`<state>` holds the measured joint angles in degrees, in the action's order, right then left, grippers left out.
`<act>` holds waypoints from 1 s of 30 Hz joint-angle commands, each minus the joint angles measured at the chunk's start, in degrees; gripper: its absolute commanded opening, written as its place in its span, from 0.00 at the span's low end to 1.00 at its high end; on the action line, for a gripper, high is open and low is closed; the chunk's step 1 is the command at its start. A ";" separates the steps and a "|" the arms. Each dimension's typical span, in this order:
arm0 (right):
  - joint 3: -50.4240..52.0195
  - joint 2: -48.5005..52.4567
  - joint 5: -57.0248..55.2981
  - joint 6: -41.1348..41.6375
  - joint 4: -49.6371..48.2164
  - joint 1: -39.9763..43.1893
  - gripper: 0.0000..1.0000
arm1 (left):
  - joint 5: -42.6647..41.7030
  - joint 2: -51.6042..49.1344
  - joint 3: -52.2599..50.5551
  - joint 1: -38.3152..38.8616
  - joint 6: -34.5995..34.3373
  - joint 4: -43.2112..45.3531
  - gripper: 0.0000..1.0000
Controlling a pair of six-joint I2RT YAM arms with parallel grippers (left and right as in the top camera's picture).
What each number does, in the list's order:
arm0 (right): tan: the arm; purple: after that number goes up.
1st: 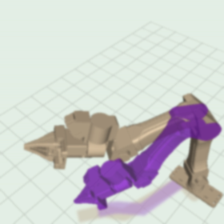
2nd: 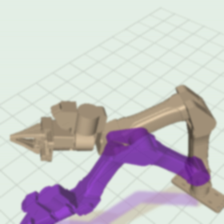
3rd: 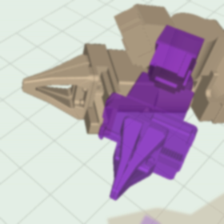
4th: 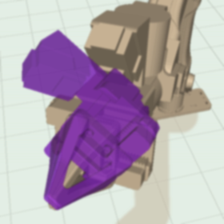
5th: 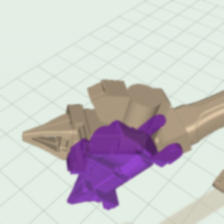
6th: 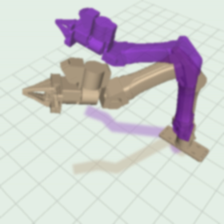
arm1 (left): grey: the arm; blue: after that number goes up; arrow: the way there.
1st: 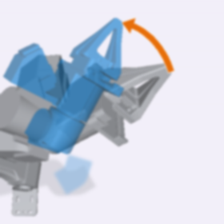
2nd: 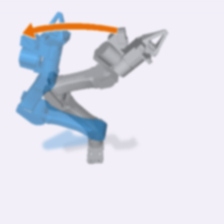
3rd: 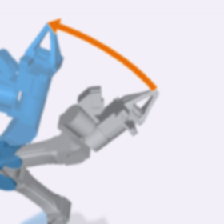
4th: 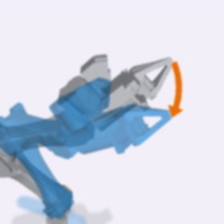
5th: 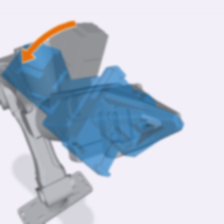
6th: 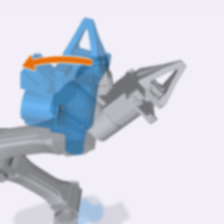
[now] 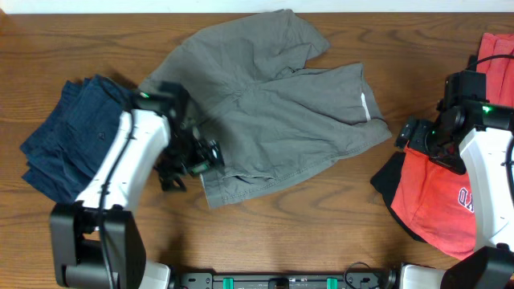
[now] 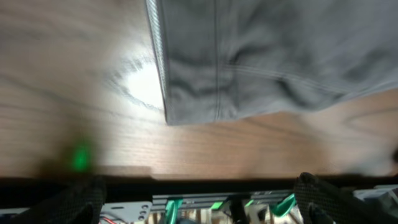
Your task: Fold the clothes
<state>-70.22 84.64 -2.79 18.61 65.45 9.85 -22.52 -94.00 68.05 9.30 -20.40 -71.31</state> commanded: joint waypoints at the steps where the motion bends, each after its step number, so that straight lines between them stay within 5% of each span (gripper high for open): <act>1: 0.07 -0.35 1.33 -1.09 0.07 0.26 0.99 | -2.38 -0.20 -6.08 3.04 -7.04 2.47 0.98; 6: 0.81 -0.35 1.31 -1.09 -0.33 0.26 0.99 | -1.95 3.48 -14.21 6.51 -20.90 13.53 0.98; 11: 3.15 -0.35 1.31 -1.09 -1.88 0.26 0.99 | 7.06 12.55 -21.68 9.16 -40.19 25.33 0.98; 17: 6.03 -0.35 1.33 -1.07 -4.07 0.26 0.99 | 8.83 17.31 -29.16 11.74 -54.21 36.06 0.98; 30: 6.49 -0.35 1.33 -1.07 -5.01 0.26 0.99 | 11.26 17.05 -33.33 16.87 -66.75 37.24 1.00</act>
<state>-63.99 84.64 -1.65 18.37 60.51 9.85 -15.38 -76.73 35.05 26.02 -83.07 -34.02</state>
